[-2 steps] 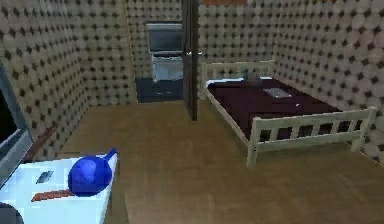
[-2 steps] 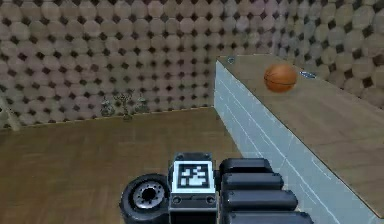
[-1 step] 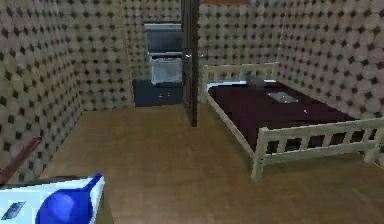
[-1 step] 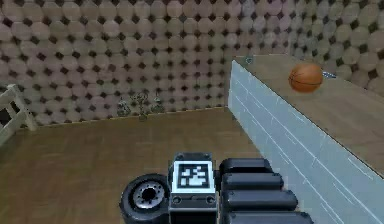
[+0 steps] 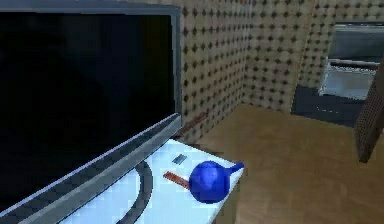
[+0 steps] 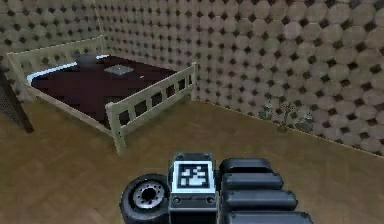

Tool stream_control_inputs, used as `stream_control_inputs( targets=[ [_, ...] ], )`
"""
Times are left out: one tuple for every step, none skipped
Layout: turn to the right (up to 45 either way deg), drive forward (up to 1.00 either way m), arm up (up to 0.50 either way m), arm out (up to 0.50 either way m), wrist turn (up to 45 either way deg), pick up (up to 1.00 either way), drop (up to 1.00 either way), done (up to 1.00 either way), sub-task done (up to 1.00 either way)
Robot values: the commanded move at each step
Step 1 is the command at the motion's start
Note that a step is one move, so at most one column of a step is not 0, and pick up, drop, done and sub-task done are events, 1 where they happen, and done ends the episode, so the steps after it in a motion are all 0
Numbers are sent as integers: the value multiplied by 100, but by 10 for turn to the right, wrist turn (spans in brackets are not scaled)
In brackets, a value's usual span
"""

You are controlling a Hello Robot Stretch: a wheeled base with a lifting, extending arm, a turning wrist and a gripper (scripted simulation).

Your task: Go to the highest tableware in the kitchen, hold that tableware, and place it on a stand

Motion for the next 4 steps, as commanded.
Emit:
stream_control_inputs(
  targets=[
    [-450, 0, 0, 0, 0, 0, 0, 0, 0],
    [-450, 0, 0, 0, 0, 0, 0, 0, 0],
    [-330, 0, 0, 0, 0, 0, 0, 0, 0],
    [-60, 0, 0, 0, 0, 0, 0, 0, 0]
  ],
)
